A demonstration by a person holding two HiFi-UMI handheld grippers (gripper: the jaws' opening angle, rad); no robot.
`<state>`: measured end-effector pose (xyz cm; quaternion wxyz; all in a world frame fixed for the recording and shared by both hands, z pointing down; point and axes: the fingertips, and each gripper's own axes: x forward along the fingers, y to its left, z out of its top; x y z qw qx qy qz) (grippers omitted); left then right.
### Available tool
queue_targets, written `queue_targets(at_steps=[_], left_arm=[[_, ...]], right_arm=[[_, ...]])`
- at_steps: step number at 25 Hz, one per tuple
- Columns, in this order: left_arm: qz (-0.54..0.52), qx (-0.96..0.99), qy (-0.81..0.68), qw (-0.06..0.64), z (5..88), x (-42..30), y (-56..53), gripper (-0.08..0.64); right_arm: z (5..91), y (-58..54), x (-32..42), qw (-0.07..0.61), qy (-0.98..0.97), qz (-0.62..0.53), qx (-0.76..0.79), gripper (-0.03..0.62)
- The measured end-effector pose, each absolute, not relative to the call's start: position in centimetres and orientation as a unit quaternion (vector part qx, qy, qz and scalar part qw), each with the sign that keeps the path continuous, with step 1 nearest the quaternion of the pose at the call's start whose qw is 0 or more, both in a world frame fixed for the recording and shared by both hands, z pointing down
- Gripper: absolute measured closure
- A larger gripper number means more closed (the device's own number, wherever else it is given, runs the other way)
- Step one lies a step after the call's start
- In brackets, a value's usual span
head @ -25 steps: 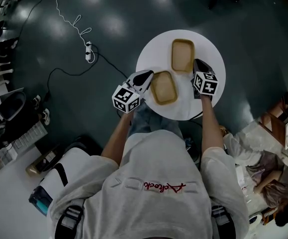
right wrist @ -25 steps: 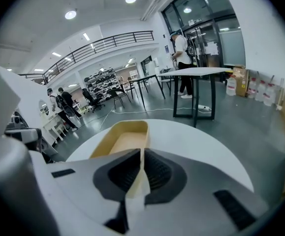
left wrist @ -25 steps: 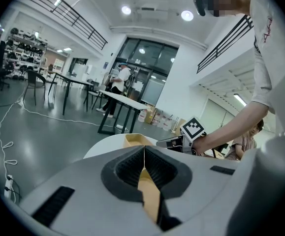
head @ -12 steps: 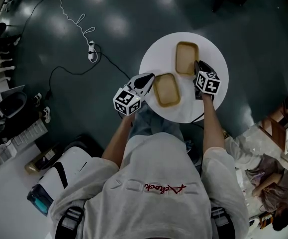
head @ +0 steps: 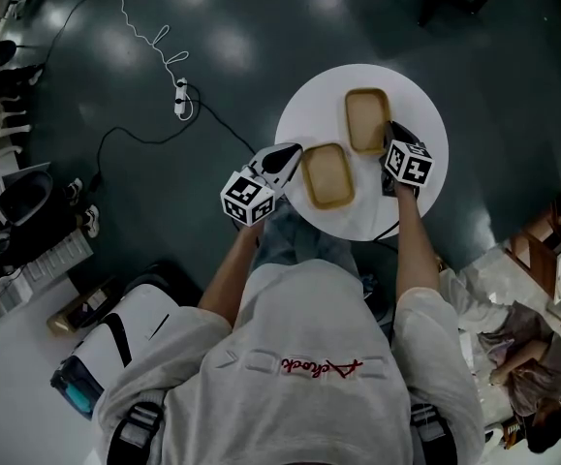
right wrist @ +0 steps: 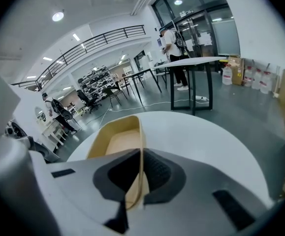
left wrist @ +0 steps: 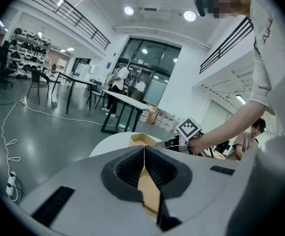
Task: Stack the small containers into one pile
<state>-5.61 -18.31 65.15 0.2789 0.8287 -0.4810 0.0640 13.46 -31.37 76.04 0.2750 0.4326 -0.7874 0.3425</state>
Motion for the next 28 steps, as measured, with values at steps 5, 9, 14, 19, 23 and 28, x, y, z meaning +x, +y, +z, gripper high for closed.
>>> queue_targets(at_steps=[5, 9, 14, 19, 23, 28], left_arm=[[0.06, 0.83, -0.482, 0.275, 64.6, -5.6, -18.0, 0.549], [0.058, 0.832, -0.481, 0.27, 64.2, -5.4, -18.0, 0.549], [0.055, 0.837, -0.478, 0.262, 63.4, -5.1, -17.9, 0.549], [0.051, 0.842, -0.475, 0.249, 62.0, -4.7, -18.0, 0.549], [0.046, 0.845, -0.475, 0.242, 61.2, -4.4, -17.8, 0.549], [0.041, 0.842, -0.482, 0.239, 60.6, -5.1, -16.6, 0.549]], right_arm=[[74.5, -31.5, 14.3, 0.26, -0.787, 0.336, 0.448, 0.56], [72.1, -32.2, 15.2, 0.232, -0.791, 0.325, 0.463, 0.56], [68.7, -32.0, 15.5, 0.199, -0.803, 0.306, 0.471, 0.56], [65.8, -31.3, 15.1, 0.174, -0.814, 0.294, 0.469, 0.56], [64.6, -30.4, 14.5, 0.167, -0.82, 0.292, 0.463, 0.56], [64.7, -27.9, 12.9, 0.174, -0.824, 0.299, 0.448, 0.56]])
